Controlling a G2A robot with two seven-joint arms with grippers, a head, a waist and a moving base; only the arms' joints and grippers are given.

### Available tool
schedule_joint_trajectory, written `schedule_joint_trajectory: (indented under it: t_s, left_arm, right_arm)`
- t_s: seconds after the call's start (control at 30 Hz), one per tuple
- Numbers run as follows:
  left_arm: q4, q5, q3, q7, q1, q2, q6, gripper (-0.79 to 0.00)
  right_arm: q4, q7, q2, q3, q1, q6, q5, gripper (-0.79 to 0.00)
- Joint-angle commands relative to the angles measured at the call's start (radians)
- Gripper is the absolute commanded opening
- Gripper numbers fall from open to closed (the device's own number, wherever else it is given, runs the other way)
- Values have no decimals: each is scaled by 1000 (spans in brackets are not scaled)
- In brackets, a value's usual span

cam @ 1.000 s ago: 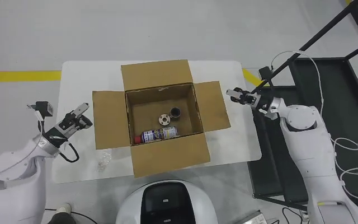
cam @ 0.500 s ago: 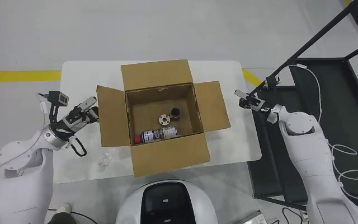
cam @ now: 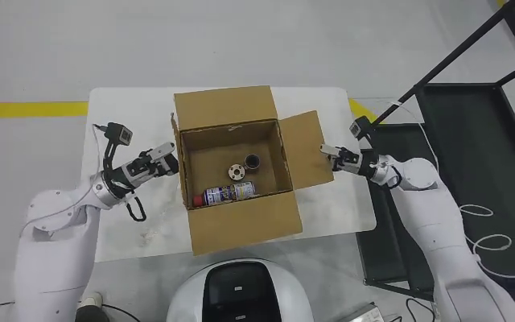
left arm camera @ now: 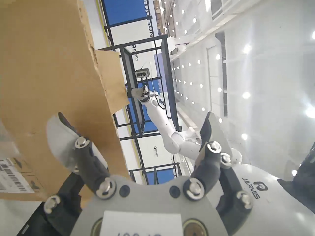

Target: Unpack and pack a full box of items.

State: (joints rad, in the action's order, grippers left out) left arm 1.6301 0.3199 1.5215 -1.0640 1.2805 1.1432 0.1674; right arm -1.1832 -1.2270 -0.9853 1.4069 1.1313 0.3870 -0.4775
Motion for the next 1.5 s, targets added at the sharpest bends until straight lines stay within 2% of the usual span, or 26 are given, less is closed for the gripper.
schedule_joint_trajectory:
  t_s: [0.0, 0.1, 0.3, 0.5, 0.6, 0.67, 1.07, 1.13, 1.27, 1.47]
  left_arm:
    - [-10, -11, -21, 3, -3, 0, 10, 0]
    - [-17, -46, -53, 11, -11, 1, 25, 0]
    - [-23, -105, -99, 18, -36, -1, 52, 0]
    - [-45, -146, -111, 16, -49, -6, 75, 0]
    - [-53, -141, -110, 18, -50, -9, 85, 0]
    - [-62, -102, -106, 31, -44, -8, 71, 0]
    - [-62, -102, -106, 31, -44, -8, 71, 0]
    - [-56, -116, -104, 73, -45, -8, 69, 0]
    - [-73, -129, -133, 117, -85, -4, 57, 0]
    - [-153, -200, -223, 137, -168, 6, 52, 0]
  right_arm:
    - [-32, -12, -2, -4, 5, 8, -42, 0]
    - [-96, -32, -8, -34, 9, 11, -64, 0]
    - [-152, 77, -33, -147, -19, 10, 1, 0]
    - [-134, 154, -53, -220, -49, 36, 55, 0]
    - [-120, 207, -59, -226, -53, 69, 52, 0]
    - [-120, 207, -59, -226, -53, 69, 52, 0]
    - [-120, 207, -59, -226, -53, 69, 52, 0]
    - [-142, 225, -61, -235, -50, 50, 75, 0]
    - [-173, 232, -70, -281, -65, 12, 112, 0]
    - [-155, 252, -90, -364, -108, -27, 177, 0]
